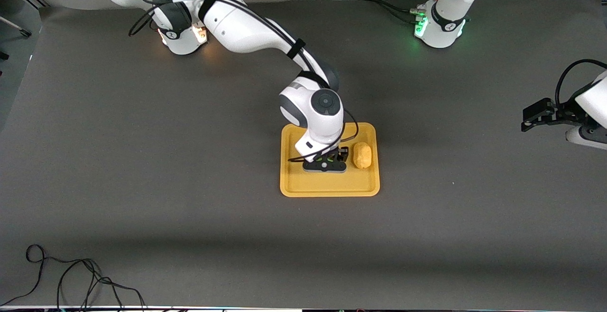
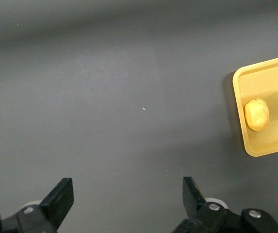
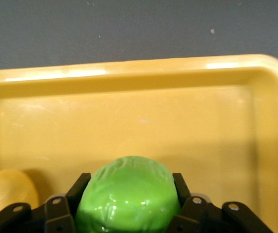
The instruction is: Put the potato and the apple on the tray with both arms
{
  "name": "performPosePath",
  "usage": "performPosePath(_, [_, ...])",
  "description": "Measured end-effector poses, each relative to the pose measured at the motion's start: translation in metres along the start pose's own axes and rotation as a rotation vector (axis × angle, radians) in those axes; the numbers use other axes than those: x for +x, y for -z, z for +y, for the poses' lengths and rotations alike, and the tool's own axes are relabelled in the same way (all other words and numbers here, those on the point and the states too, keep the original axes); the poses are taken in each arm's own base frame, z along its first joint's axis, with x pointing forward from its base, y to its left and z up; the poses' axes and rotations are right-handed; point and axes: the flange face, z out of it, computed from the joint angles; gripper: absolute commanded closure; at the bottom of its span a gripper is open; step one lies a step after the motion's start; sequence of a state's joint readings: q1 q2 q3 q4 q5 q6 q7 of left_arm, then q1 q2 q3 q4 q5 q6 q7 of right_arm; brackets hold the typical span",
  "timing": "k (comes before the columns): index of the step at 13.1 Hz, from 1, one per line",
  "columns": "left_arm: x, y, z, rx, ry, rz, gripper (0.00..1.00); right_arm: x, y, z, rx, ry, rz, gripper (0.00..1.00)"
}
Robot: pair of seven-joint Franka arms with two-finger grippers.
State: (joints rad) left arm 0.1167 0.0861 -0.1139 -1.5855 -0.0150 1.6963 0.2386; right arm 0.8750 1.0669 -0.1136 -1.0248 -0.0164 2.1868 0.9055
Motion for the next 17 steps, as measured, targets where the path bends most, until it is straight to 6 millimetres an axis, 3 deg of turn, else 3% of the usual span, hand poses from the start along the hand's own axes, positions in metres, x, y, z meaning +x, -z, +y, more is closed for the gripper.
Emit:
performPosePath(2, [0.000, -0.001, 0.000, 0.000, 0.000, -0.001, 0.00, -0.002, -0.011, 0.001, 0.000, 0.003, 0.003, 0.44])
performPosePath(3, [0.000, -0.001, 0.000, 0.000, 0.000, -0.002, 0.00, -0.002, -0.011, 0.001, 0.000, 0.003, 0.004, 0.07])
performPosePath(4, [0.001, -0.002, 0.000, -0.001, -0.001, -0.003, 0.00, -0.002, -0.011, 0.001, 0.000, 0.003, 0.004, 0.00])
performPosePath(8, [0.001, -0.002, 0.000, -0.001, -0.001, -0.004, 0.00, 0.003, 0.003, -0.004, 0.025, -0.006, 0.023, 0.00])
performPosePath(10, [0.001, -0.003, 0.000, -0.001, -0.001, -0.005, 0.00, 0.012, 0.046, -0.004, 0.013, -0.016, 0.017, 0.00])
performPosePath(13, [0.001, -0.004, 0.000, -0.002, -0.002, -0.007, 0.00, 0.028, 0.162, 0.012, -0.024, -0.047, -0.015, 0.00])
performPosePath(15, [0.001, -0.005, 0.001, -0.002, -0.002, -0.008, 0.00, 0.038, 0.244, 0.040, -0.041, -0.053, -0.026, 0.00])
performPosePath(17, [0.002, -0.005, 0.001, -0.002, -0.003, -0.008, 0.00, 0.059, 0.293, 0.093, -0.076, -0.031, -0.052, 0.00])
